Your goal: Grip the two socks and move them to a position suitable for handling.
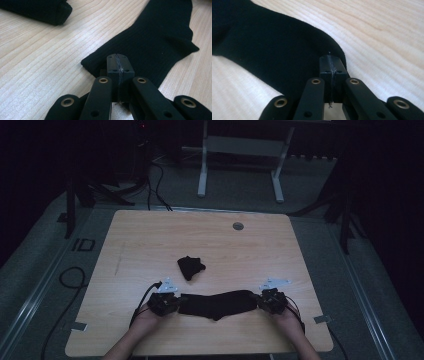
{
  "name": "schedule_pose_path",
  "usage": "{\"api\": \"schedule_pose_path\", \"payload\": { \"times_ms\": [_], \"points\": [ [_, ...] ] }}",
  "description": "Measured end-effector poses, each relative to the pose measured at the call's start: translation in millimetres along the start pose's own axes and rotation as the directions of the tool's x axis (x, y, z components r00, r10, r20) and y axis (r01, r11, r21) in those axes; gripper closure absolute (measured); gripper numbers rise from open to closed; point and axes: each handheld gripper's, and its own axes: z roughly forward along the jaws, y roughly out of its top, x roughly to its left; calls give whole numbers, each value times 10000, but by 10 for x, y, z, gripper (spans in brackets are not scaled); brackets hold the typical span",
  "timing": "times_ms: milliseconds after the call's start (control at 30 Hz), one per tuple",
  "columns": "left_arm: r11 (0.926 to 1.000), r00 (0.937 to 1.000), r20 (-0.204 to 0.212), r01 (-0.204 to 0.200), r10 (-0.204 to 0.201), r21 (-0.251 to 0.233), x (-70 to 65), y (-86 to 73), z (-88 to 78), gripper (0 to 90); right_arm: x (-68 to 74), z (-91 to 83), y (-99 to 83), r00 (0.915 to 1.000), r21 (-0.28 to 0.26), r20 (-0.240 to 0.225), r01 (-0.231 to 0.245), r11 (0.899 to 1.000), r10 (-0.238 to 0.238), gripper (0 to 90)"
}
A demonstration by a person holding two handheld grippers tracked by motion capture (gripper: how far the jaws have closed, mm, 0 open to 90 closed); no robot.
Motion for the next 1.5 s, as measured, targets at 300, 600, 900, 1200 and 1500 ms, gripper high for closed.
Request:
{"api": "schedule_pose_path", "payload": {
  "times_ms": [300,600,900,1200,1500],
  "points": [
    [10000,9997,232,-4,3,81,-96,-54,-34,898,145,-176,-196,9992,95,-371,121,9999,-118,873],
    [9997,9982,549,226,-221,-86,-140,-134,-66,897,128,-204,-245,9989,-34,-474,-63,10000,62,874],
    [9994,9986,509,133,-116,-334,-192,-130,-118,739,147,-255,-161,9966,-288,-812,137,9995,-160,848],
    [9921,9983,552,238,-171,-1234,-119,-162,-339,428,188,-277,376,9901,-942,-752,1113,9893,-1185,705],
    [9936,9990,-96,427,-440,-1050,-25,-292,-410,431,206,82,947,9797,-940,-807,1758,9799,-1834,598]
  ]
}}
